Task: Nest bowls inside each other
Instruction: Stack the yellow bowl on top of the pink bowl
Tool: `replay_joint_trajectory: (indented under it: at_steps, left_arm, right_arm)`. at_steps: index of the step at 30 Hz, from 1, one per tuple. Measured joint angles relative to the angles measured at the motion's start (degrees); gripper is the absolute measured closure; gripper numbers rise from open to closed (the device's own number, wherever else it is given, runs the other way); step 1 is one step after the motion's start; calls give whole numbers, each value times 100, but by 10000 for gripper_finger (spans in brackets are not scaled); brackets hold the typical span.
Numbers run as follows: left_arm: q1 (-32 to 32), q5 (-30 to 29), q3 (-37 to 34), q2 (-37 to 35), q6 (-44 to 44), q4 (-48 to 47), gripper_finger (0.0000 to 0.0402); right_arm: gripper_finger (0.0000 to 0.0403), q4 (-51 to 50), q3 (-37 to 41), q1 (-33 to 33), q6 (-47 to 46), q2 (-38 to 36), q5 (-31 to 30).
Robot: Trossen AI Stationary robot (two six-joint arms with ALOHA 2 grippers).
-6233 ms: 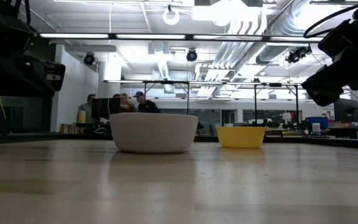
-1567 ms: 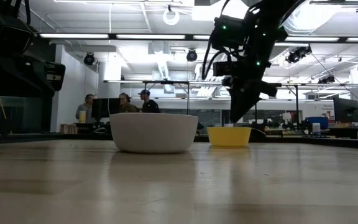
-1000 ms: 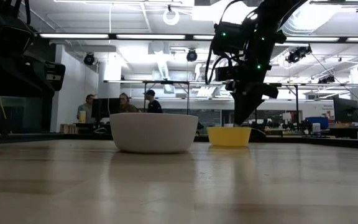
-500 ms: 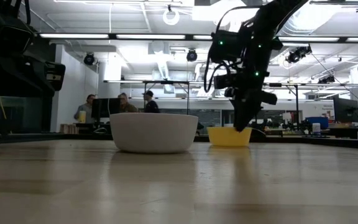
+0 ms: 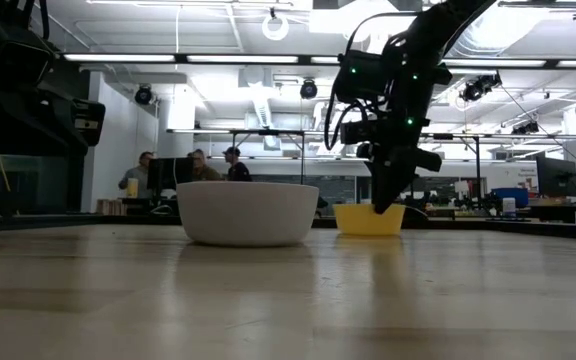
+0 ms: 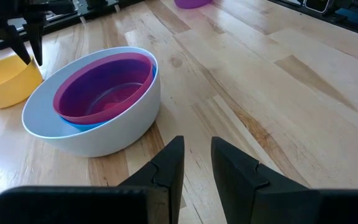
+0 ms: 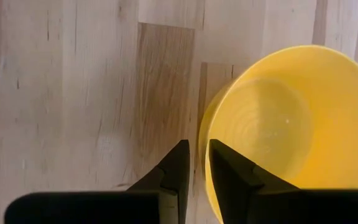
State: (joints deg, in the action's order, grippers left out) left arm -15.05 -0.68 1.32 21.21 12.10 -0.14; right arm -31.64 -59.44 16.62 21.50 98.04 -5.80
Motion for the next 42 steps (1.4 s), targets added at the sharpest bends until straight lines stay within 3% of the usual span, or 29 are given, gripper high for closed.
replay_joint_trajectory:
  at_steps: [11,22,30,42]
  left_arm:
    - [2,-1,0,1,0,0,320]
    - [2,-1,-1,1,0,0,320]
    - [2,0,-2,1,1,0,320]
    - [2,1,-2,2,0,0,320]
  right_arm:
    - [395,-68,0,0,-9,-2,-2]
    - [398,-60,0,-69,-20,-4,-40]
    - [399,-22,-34,-313,-10,-9,-461]
    - [399,-1052,-1265,-921,-33,-13,-490]
